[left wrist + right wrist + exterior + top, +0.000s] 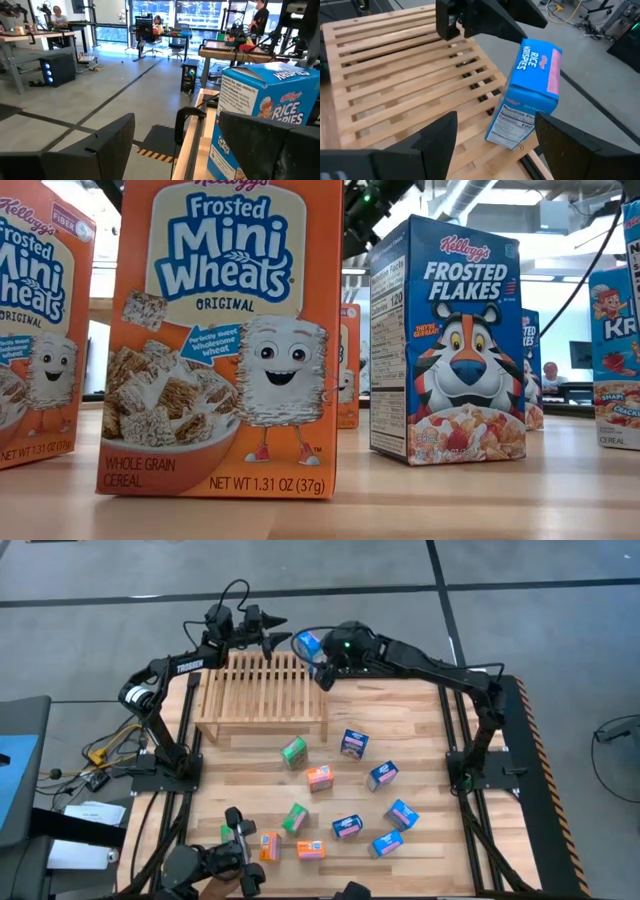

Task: Stack cereal on shelf
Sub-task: Put the top light blue cereal box on the shelf

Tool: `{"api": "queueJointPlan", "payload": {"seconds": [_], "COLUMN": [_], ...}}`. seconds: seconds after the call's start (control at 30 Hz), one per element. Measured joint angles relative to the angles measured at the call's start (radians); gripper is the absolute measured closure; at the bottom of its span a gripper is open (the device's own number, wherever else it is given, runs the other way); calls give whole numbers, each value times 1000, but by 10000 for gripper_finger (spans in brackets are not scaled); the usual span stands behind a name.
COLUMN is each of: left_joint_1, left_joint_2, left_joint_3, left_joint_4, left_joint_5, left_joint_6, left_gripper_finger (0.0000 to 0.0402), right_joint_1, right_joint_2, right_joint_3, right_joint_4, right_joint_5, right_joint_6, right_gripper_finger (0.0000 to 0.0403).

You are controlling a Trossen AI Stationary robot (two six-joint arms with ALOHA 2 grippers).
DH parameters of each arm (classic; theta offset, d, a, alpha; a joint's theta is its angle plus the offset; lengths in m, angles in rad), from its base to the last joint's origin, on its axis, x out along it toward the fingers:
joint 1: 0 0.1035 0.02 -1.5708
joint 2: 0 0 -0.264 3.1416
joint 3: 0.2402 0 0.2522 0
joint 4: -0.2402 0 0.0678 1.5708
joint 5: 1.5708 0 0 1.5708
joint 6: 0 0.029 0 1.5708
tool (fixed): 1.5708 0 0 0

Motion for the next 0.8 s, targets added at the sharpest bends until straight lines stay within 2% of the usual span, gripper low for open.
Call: {"api": "queueJointPlan", "payload": {"seconds": [0.23, 0.5, 0.8], "left_joint_1": [-19, -81, -71], "left_joint_2": [0, 0, 0], "left_joint_3": [0, 0, -1], "left_joint_4": [-5, -37, -94], "left_joint_5": [-4, -25, 6], "left_joint_6": [-28, 23, -23], "left_gripper_finger": [137, 137, 137], "right_joint_1": [-25, -58, -86], "right_joint_2": [1, 1, 1], "right_joint_3": [-41, -41, -40], "right_joint_4": [51, 71, 72], "right_joint_5": [1, -1, 0], "right_joint_6": [0, -5, -46], "right_gripper_finger": [111, 111, 111]}}
